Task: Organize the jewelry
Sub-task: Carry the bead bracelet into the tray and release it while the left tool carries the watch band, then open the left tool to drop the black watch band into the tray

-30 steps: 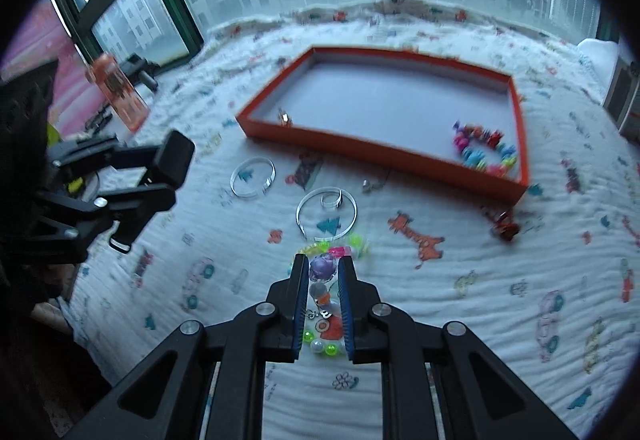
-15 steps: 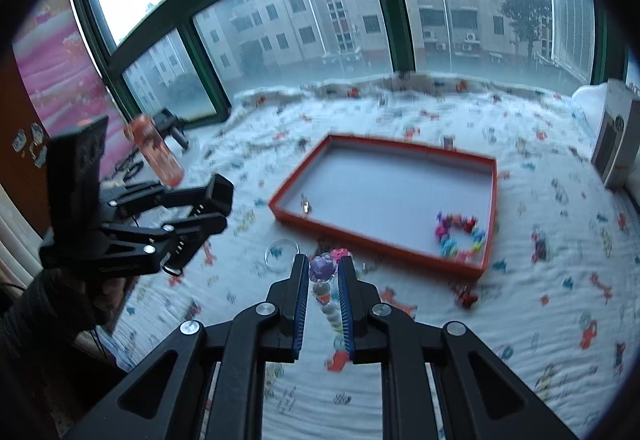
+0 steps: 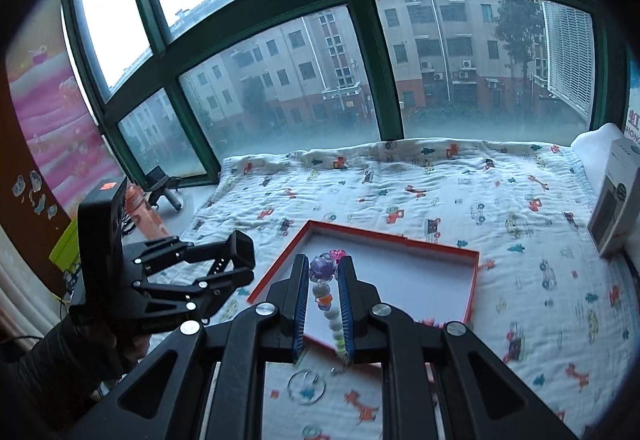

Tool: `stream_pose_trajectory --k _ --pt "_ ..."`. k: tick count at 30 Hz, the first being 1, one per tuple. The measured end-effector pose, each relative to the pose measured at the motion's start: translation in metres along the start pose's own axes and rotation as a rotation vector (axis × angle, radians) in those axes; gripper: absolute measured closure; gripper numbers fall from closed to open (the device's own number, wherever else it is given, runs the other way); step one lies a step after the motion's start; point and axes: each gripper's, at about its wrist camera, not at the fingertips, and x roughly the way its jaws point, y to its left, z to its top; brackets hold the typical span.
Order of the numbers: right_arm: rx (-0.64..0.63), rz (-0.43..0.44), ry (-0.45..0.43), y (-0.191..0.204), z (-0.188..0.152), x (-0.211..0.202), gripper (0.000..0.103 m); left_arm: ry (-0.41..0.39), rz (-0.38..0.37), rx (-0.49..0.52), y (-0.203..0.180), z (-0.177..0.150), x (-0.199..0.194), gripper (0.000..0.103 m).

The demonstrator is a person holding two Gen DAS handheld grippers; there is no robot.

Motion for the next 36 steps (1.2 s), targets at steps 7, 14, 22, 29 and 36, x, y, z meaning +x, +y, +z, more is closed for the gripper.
stream_pose_trajectory --k 7,14,22,29,36 --pt "0.012 0.002 0.044 -0.02 0.005 0.044 0.086 0.049 -0.006 -0.042 0.013 0.014 0.06 0.049" --pt "0.006 -0.035 0.122 -0.045 -0.002 0.082 0.086 0.109 -0.01 -0.081 0.026 0.013 0.116 0.049" --pt "0.043 -0.108 0.209 -0.078 -0.019 0.112 0.085 0.167 -0.001 -0.116 0.039 0.005 0.159 0.049" --pt "0.066 -0.138 0.278 -0.093 -0.034 0.128 0.085 0.202 0.009 -0.125 0.041 0.0 0.179 0.047" --pt "0.075 -0.144 0.309 -0.097 -0.04 0.136 0.085 0.229 0.011 -0.162 0.048 -0.006 0.189 0.044"
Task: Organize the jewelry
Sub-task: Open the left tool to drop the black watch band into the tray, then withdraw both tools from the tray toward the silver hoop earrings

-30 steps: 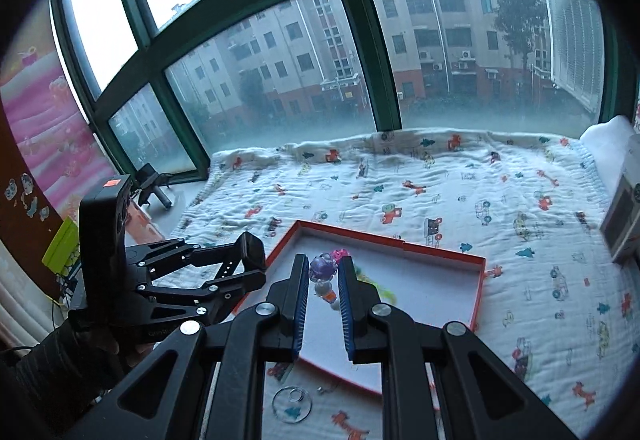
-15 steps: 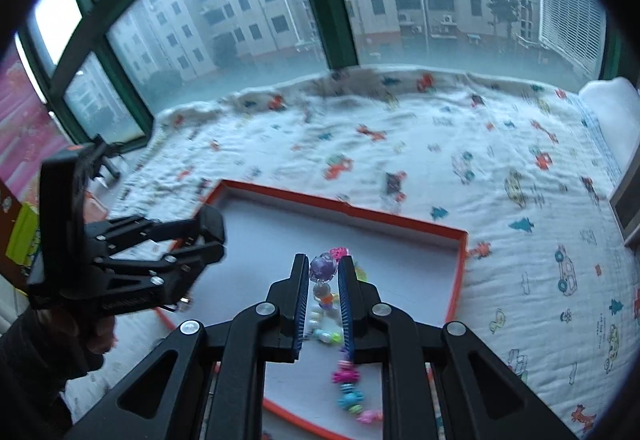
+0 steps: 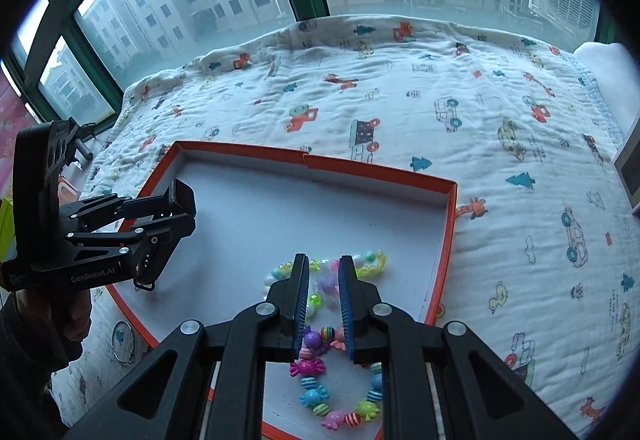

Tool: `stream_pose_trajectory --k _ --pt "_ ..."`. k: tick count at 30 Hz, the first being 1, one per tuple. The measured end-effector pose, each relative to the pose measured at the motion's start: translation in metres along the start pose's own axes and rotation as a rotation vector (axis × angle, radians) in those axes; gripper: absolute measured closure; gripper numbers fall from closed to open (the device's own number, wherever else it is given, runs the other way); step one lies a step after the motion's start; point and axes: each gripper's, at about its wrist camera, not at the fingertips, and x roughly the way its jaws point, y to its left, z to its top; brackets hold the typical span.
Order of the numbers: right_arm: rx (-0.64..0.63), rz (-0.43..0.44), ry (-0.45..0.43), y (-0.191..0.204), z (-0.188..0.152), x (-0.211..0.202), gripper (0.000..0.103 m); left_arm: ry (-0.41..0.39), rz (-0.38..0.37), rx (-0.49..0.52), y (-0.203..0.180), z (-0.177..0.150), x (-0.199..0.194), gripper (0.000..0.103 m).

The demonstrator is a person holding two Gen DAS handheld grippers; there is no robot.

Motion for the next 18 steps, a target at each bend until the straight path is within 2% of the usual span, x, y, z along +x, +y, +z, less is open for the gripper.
stream_pose_trajectory --k 4,6,9,14,18 --pt "0.015 -0.004 0.016 -0.004 -0.002 0.003 0.084 -0.005 -0.007 -0.015 0.003 -0.001 0.001 0.043" --pt "0.02 -0.009 0.017 -0.005 -0.001 0.004 0.073 -0.006 -0.004 -0.02 0.004 -0.001 0.0 0.04" --pt "0.024 -0.006 0.022 -0.006 -0.001 0.002 0.064 -0.004 -0.001 -0.027 0.005 -0.001 0.0 0.038" --pt "0.011 -0.025 0.017 -0.004 -0.001 -0.008 0.064 -0.015 -0.001 -0.044 0.006 -0.001 -0.005 0.038" --pt "-0.01 -0.047 0.002 0.001 -0.004 -0.024 0.063 -0.038 0.011 -0.05 0.003 -0.003 -0.024 0.038"
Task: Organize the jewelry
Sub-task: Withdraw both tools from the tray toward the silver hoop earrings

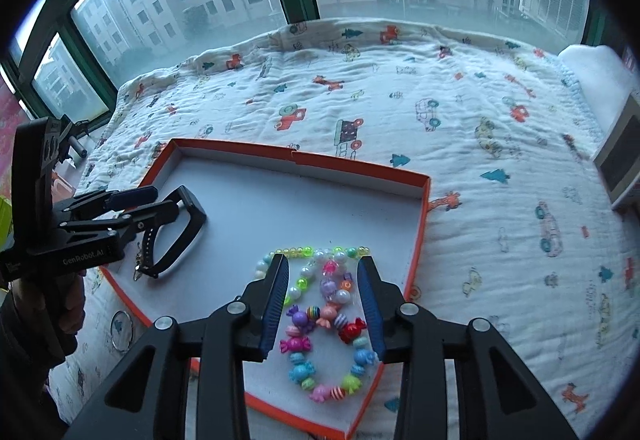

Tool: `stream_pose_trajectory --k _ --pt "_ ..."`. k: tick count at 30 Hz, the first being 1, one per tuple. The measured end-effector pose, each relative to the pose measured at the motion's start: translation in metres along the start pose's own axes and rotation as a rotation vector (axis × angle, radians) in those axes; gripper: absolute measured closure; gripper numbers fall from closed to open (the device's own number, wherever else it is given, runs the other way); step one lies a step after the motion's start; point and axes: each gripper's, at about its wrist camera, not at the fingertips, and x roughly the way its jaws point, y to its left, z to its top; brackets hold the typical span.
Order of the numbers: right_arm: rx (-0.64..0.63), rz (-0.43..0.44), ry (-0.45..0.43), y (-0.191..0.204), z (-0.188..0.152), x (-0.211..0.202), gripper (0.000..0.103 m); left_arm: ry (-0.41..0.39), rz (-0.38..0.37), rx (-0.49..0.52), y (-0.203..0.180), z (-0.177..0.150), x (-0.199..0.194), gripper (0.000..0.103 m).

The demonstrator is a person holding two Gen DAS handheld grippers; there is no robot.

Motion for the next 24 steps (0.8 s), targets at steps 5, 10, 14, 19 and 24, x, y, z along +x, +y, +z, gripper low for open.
stream_pose_trajectory --k 5,10,14,19,24 --pt "-0.007 -0.01 -0.013 0.003 -0.011 -0.021 0.061 -0.05 0.028 0.025 -0.012 -0.008 -0.039 0.038" --pt "-0.01 -0.019 -0.015 0.007 -0.029 -0.037 0.061 -0.086 0.033 0.049 -0.025 -0.025 -0.076 0.038" --pt "-0.004 -0.012 -0.01 0.01 -0.048 -0.048 0.061 -0.091 0.021 0.054 -0.033 -0.047 -0.1 0.038" --pt "-0.02 -0.017 -0.006 0.016 -0.071 -0.057 0.061 -0.076 0.009 0.086 -0.046 -0.081 -0.115 0.038" --pt "-0.019 -0.01 -0.001 0.021 -0.093 -0.06 0.061 -0.036 -0.028 0.117 -0.058 -0.118 -0.117 0.038"
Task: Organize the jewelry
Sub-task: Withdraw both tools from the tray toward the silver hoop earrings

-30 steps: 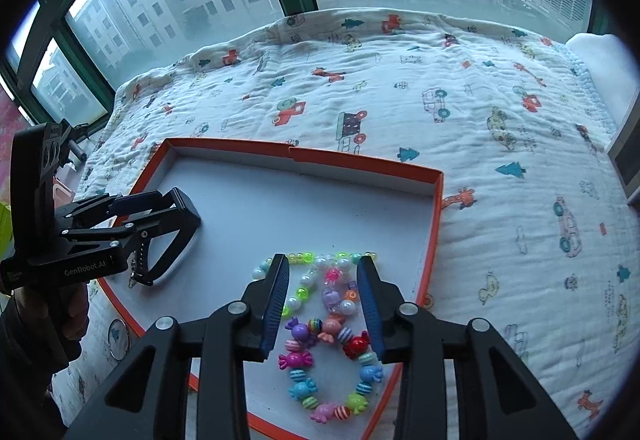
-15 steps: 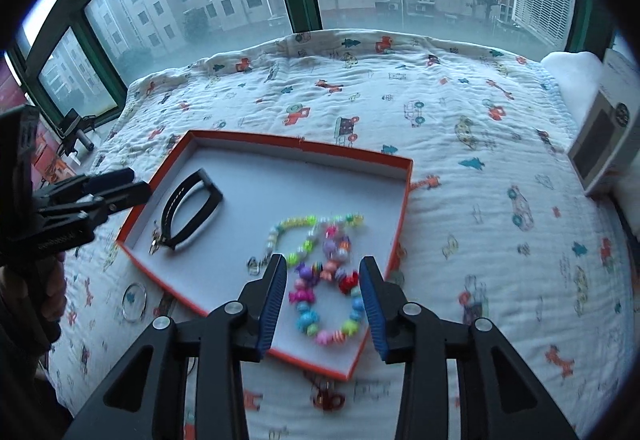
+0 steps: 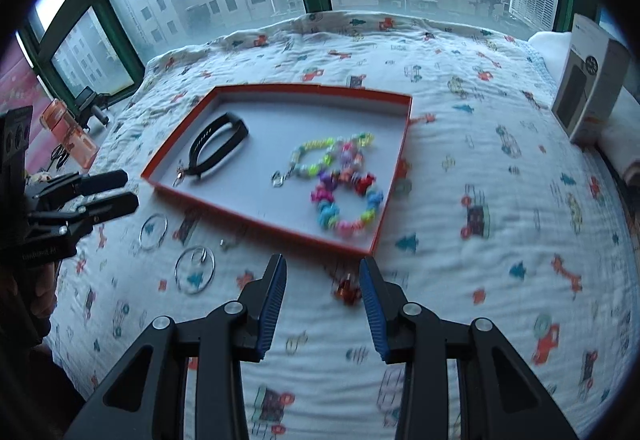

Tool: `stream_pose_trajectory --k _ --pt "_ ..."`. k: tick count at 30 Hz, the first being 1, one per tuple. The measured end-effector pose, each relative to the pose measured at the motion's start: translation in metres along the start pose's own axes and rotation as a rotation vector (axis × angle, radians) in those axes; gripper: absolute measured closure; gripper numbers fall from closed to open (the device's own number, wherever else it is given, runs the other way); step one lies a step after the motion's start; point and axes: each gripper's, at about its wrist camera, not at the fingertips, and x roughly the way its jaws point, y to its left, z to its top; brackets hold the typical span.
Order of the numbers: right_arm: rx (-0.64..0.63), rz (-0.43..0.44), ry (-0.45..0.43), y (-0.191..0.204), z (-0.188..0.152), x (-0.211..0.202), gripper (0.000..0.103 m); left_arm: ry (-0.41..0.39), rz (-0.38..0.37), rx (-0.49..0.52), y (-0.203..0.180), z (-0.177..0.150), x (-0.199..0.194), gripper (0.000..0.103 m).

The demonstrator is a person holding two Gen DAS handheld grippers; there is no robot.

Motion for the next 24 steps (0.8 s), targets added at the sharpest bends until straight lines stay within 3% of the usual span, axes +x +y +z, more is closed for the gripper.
stream_pose_trajectory --k 7,24 --pt "-0.015 -0.009 0.015 0.004 -0.026 0.002 0.061 0.059 -0.069 0.018 -0.024 -0.033 0.016 0.038" --pt "0.025 0.021 0.032 -0.009 -0.044 0.013 0.061 0.13 -0.003 0.049 -0.044 -0.041 0.068 0.038"
